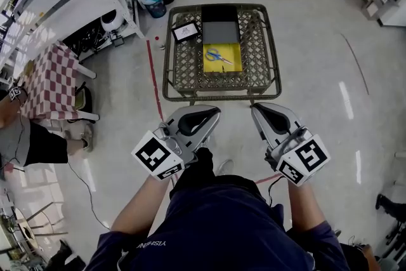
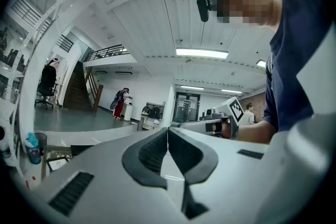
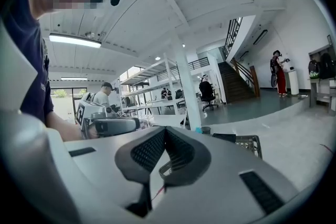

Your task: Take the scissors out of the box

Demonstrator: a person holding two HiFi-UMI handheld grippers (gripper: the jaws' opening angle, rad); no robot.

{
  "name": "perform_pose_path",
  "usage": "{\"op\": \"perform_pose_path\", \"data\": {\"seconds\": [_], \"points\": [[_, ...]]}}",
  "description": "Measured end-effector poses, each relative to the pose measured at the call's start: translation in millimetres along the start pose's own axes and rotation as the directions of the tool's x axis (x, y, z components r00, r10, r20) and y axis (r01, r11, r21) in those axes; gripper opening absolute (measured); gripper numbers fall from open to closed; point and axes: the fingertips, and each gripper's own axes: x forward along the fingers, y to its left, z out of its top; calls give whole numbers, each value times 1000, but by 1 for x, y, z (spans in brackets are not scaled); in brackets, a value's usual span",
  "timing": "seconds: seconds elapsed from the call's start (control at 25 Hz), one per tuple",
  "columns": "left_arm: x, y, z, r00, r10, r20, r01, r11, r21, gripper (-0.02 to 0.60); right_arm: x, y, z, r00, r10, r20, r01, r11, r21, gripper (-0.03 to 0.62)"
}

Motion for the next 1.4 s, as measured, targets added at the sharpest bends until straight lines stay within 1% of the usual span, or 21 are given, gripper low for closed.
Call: {"op": "perform_pose_path", "data": {"seconds": [0.2, 0.4, 0.88, 1.08, 1.2, 1.4], "points": [[11, 31, -3, 1000, 3, 0, -3, 1000, -14, 25, 26, -20, 1, 1000, -1, -12, 1, 1000, 1, 15], [22, 78, -4, 1000, -7, -5, 7, 999, -32, 25, 64, -44, 1, 1000, -20, -24, 20, 1000, 12, 15], [42, 187, -13, 998, -56, -40, 53, 995, -84, 25, 159, -99, -6, 994, -81, -75, 86, 994, 64, 15], [44, 231, -22, 996, -71, -59, 65, 992, -107, 25, 199, -117, -11, 988, -113, -105, 119, 992, 46, 15], [46, 251, -28, 994, -81, -70, 72, 990, -124, 25, 219, -126, -17, 984, -127, -124, 133, 991, 35, 15], [50, 273, -42, 992, -91, -90, 78, 987, -140, 25, 238, -141, -33, 979, -139, -149, 148, 988, 49, 15]]}}
